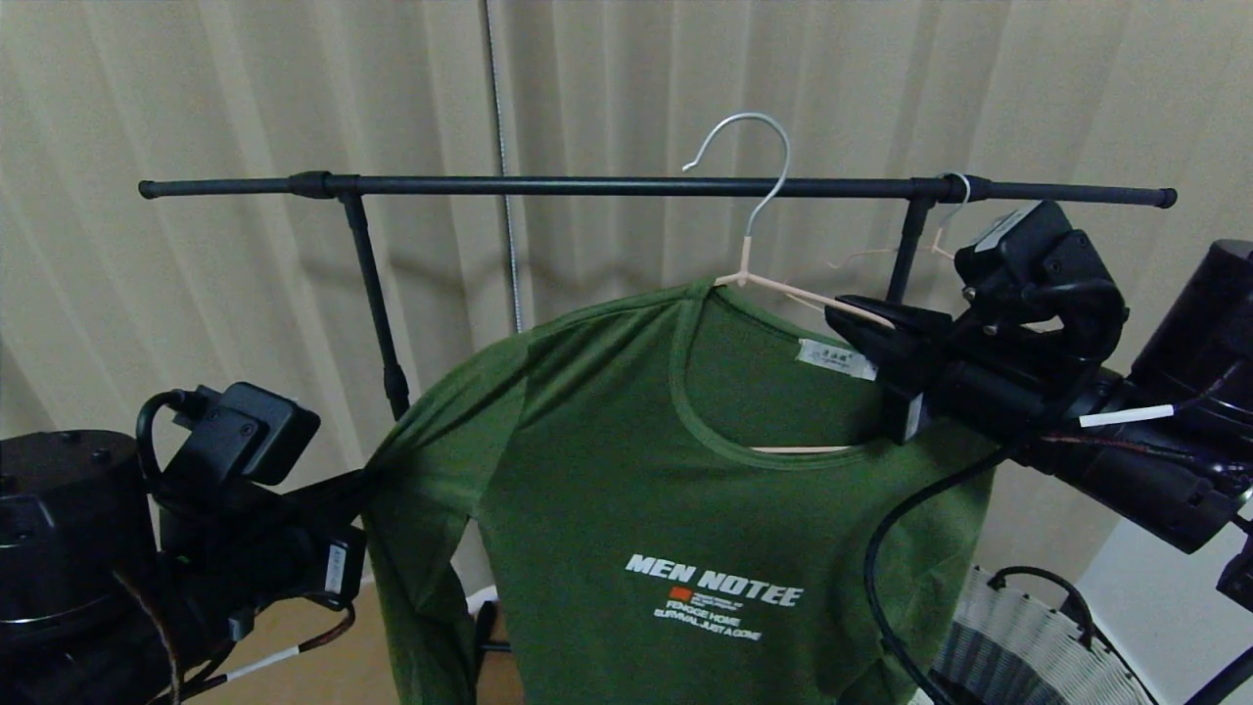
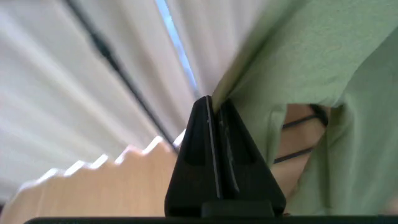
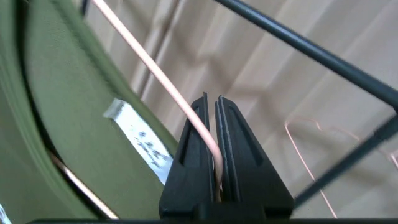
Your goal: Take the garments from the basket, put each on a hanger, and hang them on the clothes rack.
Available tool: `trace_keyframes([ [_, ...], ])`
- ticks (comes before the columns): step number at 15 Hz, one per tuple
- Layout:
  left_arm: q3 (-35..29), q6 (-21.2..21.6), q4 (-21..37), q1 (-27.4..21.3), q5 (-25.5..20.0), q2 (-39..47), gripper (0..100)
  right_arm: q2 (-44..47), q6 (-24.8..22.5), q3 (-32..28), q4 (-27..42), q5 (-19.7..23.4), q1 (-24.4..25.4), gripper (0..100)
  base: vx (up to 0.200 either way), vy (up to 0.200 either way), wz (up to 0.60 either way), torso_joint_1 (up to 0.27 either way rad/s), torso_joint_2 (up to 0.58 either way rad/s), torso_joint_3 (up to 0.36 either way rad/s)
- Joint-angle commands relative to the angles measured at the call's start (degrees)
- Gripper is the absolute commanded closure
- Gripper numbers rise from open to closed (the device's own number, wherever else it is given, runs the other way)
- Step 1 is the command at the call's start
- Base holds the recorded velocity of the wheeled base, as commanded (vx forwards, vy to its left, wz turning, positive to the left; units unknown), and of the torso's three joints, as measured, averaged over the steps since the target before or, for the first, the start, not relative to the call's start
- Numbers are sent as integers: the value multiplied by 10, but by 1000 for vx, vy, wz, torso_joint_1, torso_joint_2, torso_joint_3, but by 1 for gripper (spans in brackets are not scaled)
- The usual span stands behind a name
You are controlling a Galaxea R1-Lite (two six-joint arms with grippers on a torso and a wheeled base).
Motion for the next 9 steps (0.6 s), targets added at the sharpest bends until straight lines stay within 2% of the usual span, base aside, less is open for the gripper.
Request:
trace_keyframes([
  [1, 15, 1, 0, 38, -1, -11, 100, 2, 0, 0, 1, 0, -18, 100, 0, 0, 0, 0, 0, 0],
  [6, 20, -5, 0, 34, -1, -17, 100, 5, 0, -1, 1, 0, -22, 100, 0, 0, 0, 0, 0, 0],
  [7, 18, -5, 0, 31, -1, -17, 0, 5, -1, -1, 2, 0, -22, 100, 0, 0, 0, 0, 0, 0],
  [9, 21, -4, 0, 31, -2, -23, 0, 5, -1, -2, 3, -1, -22, 100, 0, 0, 0, 0, 0, 0],
])
